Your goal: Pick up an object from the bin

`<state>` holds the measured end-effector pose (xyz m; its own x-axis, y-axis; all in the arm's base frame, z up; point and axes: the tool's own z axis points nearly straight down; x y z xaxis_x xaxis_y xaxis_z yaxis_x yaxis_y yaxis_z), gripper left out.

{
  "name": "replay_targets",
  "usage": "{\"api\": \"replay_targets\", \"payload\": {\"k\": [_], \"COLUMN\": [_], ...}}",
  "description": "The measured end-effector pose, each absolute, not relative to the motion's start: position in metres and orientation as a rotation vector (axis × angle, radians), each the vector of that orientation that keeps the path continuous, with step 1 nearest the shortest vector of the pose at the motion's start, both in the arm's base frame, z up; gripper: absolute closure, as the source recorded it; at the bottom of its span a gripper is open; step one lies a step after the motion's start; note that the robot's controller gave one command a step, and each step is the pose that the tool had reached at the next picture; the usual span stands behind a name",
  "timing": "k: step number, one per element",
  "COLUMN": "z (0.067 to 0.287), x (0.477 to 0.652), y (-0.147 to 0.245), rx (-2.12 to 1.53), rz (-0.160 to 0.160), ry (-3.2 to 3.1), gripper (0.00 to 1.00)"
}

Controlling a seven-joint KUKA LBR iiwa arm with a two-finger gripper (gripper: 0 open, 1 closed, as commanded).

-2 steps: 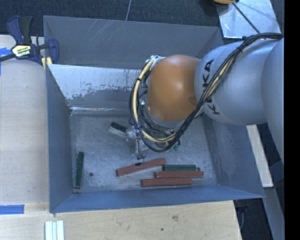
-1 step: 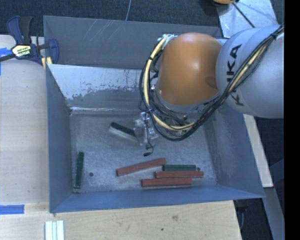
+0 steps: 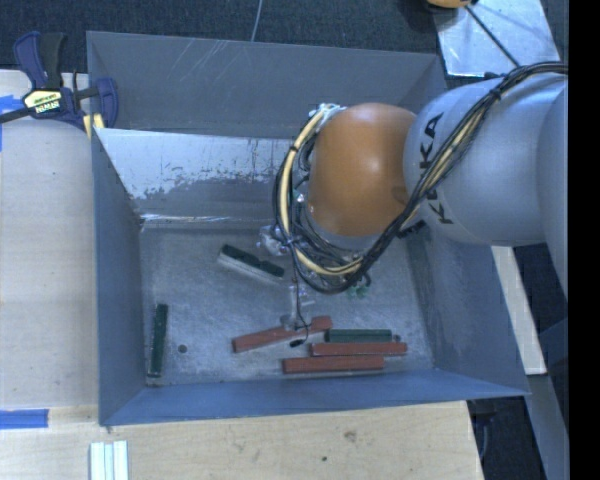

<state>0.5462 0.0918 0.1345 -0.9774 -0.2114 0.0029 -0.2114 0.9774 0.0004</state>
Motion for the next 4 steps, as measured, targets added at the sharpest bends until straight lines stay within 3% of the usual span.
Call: {"api": "replay_targets", "payload": {"k": [1, 2, 3, 4], "z": [0.138, 0.071, 0.071, 0.254], "x": [0.547, 0.494, 0.494, 0.515], "y": [0.092, 0.077, 0.077, 0.054], "rx": [0.334, 0.631, 0.63, 0.69], "rz": [-0.001, -0.001, -0.001, 0.003], "ry": [-3.125, -3.085, -3.086, -3.076], "gripper": [0.0, 1.0, 1.0, 1.0]}}
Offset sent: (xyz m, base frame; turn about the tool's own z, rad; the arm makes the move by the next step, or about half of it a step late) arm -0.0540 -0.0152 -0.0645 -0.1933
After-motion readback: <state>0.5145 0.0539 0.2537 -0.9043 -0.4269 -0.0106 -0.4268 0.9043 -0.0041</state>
